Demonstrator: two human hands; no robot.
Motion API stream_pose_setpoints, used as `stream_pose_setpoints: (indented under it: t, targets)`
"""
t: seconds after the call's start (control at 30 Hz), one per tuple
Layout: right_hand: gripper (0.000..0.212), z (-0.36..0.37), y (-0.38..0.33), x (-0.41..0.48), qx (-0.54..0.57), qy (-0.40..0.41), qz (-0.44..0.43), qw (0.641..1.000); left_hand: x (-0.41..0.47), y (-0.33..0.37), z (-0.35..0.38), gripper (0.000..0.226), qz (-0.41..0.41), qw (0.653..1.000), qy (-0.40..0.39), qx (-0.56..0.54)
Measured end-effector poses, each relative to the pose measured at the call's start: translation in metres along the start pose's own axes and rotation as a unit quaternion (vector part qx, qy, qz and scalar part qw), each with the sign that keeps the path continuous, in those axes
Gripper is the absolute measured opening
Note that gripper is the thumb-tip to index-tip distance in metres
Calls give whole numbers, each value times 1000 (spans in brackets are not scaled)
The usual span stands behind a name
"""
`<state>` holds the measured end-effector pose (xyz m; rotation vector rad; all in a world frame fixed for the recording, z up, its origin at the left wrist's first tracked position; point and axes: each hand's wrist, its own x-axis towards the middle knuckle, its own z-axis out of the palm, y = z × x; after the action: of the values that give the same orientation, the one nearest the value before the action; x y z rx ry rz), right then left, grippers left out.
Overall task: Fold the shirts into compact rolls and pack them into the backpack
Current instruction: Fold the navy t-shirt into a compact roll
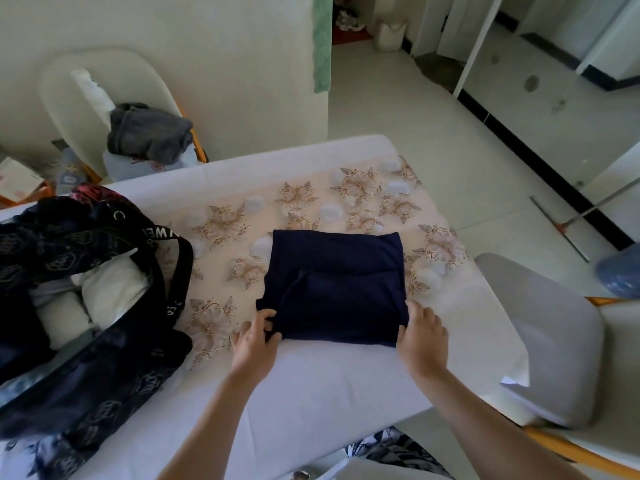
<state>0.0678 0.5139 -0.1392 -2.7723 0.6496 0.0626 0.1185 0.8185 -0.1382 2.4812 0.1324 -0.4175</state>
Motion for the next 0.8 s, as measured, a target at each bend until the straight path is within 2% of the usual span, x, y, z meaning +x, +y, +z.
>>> stream_pose_setpoints:
  t: [0.07, 0.17, 0.2, 0.27, 0.4, 0.47, 0.5, 0.57, 0.63, 0.7, 0.73, 0.8]
  targets:
    - [52, 3, -2, -9, 0, 24, -109, 994, -4, 3, 3, 44, 3, 999, 11, 47]
    - [50, 5, -8, -18, -52, -88, -228, 968, -1, 2, 1, 44, -8, 998, 50, 46]
    - [49, 7, -8, -17, -69, -120, -231, 963, 0, 4, -3, 46, -9, 998, 61, 21]
    - [45, 7, -7, -10, -66, -128, -215, 966, 0, 9, -12, 51, -4, 997, 80, -6]
    - [35, 4, -1, -1, -71, -122, -235, 962, -2, -2, -20, 49, 30, 993, 87, 69]
    - [27, -1, 1, -1, -92, -160, -240, 953, -7, -7, -15, 49, 21, 993, 65, 98]
    - [21, -3, 1, -1, -104, -178, -244, 948, -10, -5, -12, 49, 26, 990, 78, 111]
    - [6, -7, -3, 2, -97, -159, -256, 949, -12, 9, -3, 49, 75, 979, 143, 128]
    - [11, -8, -10, 7, -66, -86, -286, 952, -6, 34, 7, 50, 177, 960, 176, 123]
    - [24, -6, -19, 19, -67, -31, -321, 944, 6, 58, 14, 47, 280, 938, 128, 158]
    - [36, -5, -24, 26, -72, -42, -326, 942, 14, 64, 20, 45, 292, 931, 85, 201]
    - [55, -5, -30, 40, -73, -110, -304, 943, 29, 66, 28, 60, 227, 929, -23, 291]
